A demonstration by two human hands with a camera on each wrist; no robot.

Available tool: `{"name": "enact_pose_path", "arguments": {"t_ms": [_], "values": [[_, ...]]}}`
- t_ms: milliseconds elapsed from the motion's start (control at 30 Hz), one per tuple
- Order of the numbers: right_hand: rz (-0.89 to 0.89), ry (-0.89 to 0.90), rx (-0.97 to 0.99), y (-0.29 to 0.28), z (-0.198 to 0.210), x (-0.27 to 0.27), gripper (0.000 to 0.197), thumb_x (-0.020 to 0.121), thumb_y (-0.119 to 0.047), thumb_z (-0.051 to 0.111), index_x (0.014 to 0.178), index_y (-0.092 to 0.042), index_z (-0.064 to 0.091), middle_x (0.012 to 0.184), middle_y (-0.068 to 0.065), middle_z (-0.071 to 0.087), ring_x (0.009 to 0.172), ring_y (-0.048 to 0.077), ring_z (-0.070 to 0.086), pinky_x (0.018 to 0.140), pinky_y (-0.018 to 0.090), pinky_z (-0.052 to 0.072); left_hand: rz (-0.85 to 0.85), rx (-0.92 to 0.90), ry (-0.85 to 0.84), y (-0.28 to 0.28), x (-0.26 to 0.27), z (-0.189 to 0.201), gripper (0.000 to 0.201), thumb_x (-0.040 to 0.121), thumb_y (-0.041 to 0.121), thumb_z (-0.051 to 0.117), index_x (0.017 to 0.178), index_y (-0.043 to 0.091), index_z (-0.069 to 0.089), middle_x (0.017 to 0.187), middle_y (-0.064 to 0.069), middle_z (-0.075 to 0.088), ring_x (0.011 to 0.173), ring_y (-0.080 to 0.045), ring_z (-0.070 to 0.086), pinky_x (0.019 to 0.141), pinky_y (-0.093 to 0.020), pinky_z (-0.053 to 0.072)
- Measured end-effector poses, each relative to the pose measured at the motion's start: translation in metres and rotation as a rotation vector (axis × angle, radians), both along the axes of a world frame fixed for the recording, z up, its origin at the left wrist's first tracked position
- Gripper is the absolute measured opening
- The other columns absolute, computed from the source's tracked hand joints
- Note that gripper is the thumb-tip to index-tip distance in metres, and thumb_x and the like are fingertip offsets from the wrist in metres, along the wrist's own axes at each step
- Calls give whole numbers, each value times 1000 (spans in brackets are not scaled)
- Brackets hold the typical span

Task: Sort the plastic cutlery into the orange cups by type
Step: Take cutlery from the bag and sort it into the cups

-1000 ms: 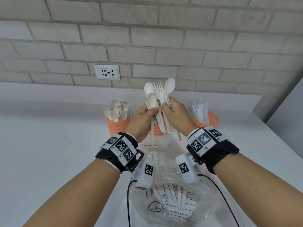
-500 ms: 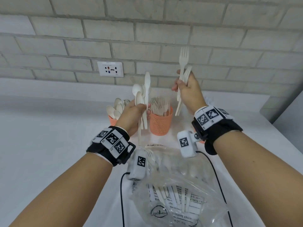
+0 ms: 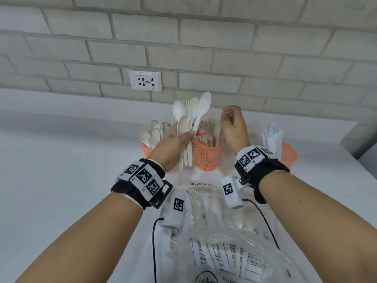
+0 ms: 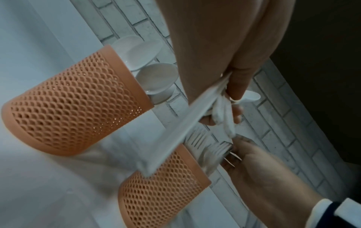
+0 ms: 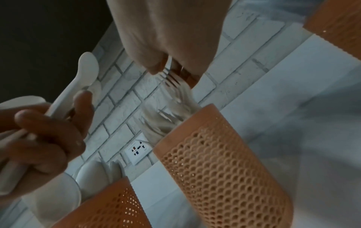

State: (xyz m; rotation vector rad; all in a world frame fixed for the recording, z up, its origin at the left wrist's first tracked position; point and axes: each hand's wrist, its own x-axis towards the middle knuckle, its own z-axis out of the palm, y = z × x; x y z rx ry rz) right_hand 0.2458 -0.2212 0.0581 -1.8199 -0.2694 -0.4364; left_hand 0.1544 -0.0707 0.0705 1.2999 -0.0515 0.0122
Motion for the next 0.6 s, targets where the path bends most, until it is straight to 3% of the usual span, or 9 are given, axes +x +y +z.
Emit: {"name": "enact_pose_path", "arguments": {"t_ms": [100,200,333,400,500,600], "values": [[-6,-17,-318,-2,-9,6,20,91,-2,42,91,0,62,97,13,60,97,27,52,85,28,37,-6,0,12,-3,2,0,32,98,7,42,130,7,43,97,-8,66,62,-12,50,55,-19,47],[-37,-34,-501,-5,-12,4,21,90,-5,47,95,1,66,110,18,56,108,32,44,85,24,29,-2,15,16,-5,5,-1,33,98,7,42,130,3,43,96,-7,65,59,-10,52,53,-20,48],[-134,-398,-244,-2,21,-14,13,84,-5,53,93,1,61,96,15,55,89,22,49,79,24,39,31,55,1,-6,6,-8,34,98,10,44,131,2,43,94,-7,65,57,-6,56,55,-19,48],[-59,-490,-162,2,37,-28,11,80,-5,57,90,0,59,88,4,51,81,13,48,71,18,40,70,14,14,-8,6,-12,35,98,13,44,131,1,42,91,-10,65,57,-7,57,56,-20,49],[164,-407,-214,11,44,-44,4,79,-4,60,82,-2,62,80,-8,49,67,0,47,62,11,39,113,-29,18,-11,6,-13,36,100,19,42,130,0,45,86,-10,64,57,-9,57,55,-19,49],[235,-215,-404,21,33,-48,11,84,-6,60,90,-1,66,82,1,55,63,3,52,65,12,45,115,7,-4,-14,4,-9,33,100,18,40,125,-1,51,76,-1,66,61,-6,62,56,-18,49]]}}
